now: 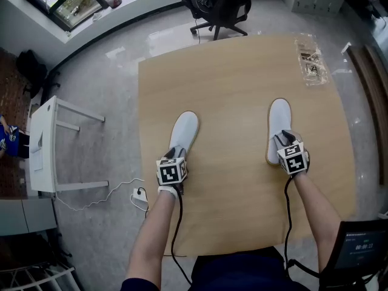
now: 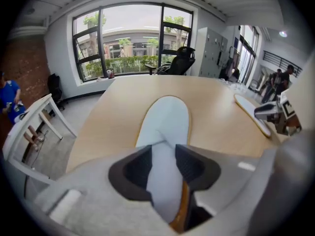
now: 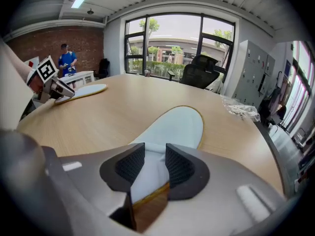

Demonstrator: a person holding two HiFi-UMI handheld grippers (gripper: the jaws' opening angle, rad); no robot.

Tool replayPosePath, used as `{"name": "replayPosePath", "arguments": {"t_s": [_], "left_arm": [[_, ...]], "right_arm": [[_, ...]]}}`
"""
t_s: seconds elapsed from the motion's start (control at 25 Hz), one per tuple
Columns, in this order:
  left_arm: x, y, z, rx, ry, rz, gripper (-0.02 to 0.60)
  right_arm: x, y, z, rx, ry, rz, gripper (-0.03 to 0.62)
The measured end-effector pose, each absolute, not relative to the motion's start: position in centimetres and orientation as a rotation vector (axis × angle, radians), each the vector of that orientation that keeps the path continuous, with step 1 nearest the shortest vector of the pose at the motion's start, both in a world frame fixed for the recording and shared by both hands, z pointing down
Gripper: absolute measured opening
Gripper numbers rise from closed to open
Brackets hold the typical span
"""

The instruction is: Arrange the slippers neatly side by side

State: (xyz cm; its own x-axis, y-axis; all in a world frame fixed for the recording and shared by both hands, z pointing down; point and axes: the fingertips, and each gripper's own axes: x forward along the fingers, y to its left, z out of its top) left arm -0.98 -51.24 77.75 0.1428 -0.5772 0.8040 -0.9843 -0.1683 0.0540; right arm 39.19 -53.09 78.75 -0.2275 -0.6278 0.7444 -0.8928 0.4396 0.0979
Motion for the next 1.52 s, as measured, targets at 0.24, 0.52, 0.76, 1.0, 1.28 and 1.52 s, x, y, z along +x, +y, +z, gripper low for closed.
{"name": "replayPosePath", "arguments": {"t_s": [0.24,0.52,0.76,1.0,1.28,1.52], "left_arm": [[0.0,-50.0,77.9,1.806,-1.479,0.859,0.153],[0.9,-47.3,77.9,1.796,-1.471,0.852,0.152],[2.0,-44.6,78.1,1.755,-1.471,0.825,0.150],[2.8,-41.5,77.9,1.748,-1.466,0.785,0.143],[3.1,-38.7,78.0,1.640,-1.496,0.668,0.078],[5.2,-36.5,78.3,1.595,-1.413,0.570,0.072]], "right_arm": [[37.6,-51.7,78.7,1.220,-1.988,0.432,0.138],[36.0,-49.2,78.9,1.192,-2.000,0.419,0.138],[34.6,-46.9,78.2,1.127,-2.018,0.358,0.138],[32.9,-43.7,78.2,1.082,-2.030,0.362,0.138],[32.0,-41.5,78.3,1.067,-2.037,0.371,0.138],[31.2,-39.6,78.1,1.033,-2.039,0.370,0.138]]}}
